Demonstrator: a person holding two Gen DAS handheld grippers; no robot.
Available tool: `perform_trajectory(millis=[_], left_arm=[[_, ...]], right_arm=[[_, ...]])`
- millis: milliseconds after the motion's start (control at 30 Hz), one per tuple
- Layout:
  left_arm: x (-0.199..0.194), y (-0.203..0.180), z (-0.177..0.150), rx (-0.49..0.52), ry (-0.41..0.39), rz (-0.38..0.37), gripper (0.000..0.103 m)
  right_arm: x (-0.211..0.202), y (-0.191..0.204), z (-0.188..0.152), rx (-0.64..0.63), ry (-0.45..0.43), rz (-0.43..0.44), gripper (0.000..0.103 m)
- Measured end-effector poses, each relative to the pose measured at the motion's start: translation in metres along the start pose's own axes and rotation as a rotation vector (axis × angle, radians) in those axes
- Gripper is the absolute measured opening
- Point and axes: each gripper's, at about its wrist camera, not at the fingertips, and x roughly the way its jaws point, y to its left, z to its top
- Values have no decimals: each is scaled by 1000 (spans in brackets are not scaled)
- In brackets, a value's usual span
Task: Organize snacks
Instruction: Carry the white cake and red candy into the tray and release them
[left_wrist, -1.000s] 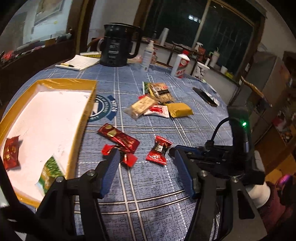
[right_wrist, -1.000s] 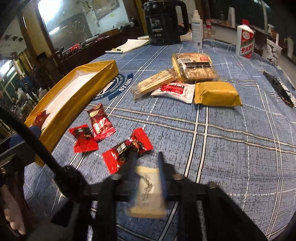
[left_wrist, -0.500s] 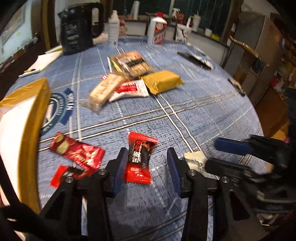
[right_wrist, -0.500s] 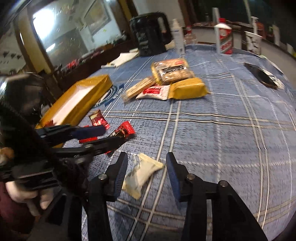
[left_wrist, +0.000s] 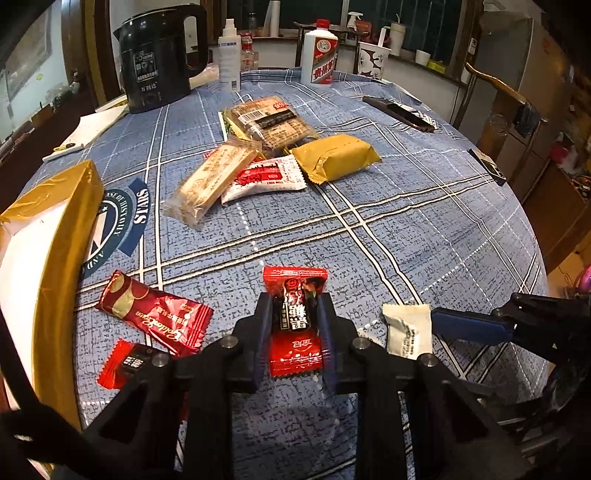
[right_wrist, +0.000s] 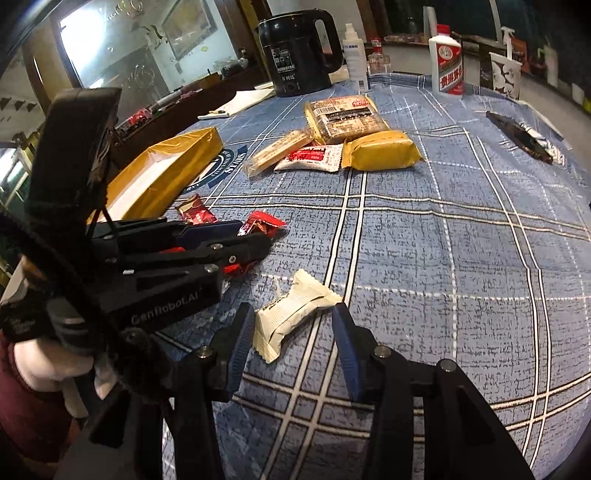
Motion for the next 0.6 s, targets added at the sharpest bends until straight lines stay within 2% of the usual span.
perform_trajectory(millis=[100,133,167,267,467,600], left_arm=[[-3,2,-2,-15,-6,-5,26],[-6,3,-3,-22,-12,-5,26],[-8,4,-5,-28,-16,-5,26],[-17,9,-10,-49,-33,-10,26],[-44,22,-23,-107,-85,-24,26],[-68,32,-33,-143,-135,-14,26]], right_arm=[[3,5,4,1,8,-38,43],[4,6,4,-1,9,-43,37],[4,7,4,-3,11,-41,26],[5,5,3,0,13,-38,8],[0,-3,-1,38,10,-11,1],[-8,-3,-1,40,-8,-28,3]])
